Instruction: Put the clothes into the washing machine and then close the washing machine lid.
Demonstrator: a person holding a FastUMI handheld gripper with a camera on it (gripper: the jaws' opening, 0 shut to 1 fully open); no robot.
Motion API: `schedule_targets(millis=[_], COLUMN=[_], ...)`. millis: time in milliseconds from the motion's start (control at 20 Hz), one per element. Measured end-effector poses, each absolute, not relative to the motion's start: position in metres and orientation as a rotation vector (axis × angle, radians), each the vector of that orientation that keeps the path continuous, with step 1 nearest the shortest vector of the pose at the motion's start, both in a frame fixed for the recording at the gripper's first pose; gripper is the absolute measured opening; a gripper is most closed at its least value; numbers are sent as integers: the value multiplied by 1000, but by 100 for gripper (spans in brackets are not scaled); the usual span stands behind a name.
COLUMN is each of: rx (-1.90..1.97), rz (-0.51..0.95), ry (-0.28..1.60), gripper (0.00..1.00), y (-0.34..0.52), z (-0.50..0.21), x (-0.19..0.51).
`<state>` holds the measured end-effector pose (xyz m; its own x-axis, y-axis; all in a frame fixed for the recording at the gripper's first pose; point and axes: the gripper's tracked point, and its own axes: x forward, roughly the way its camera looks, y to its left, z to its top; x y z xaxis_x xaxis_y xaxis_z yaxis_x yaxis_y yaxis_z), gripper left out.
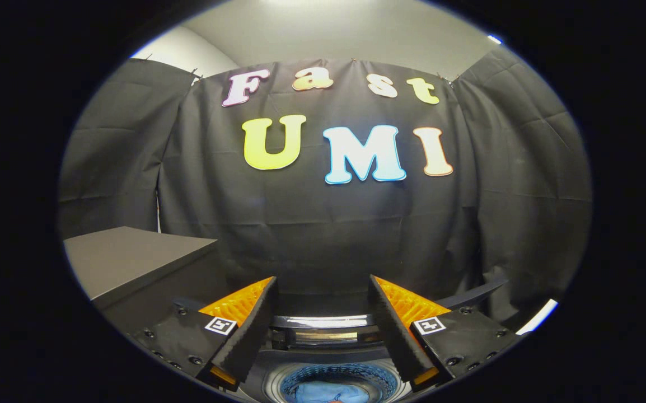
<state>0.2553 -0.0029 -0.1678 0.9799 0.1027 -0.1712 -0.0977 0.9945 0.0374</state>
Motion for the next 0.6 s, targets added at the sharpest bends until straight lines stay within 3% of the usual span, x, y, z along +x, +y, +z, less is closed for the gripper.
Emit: schedule_targets(millis=[600], rx=[0], rz=[119], ry=[289], gripper=[99], y=[-19], z=[-241], x=[183])
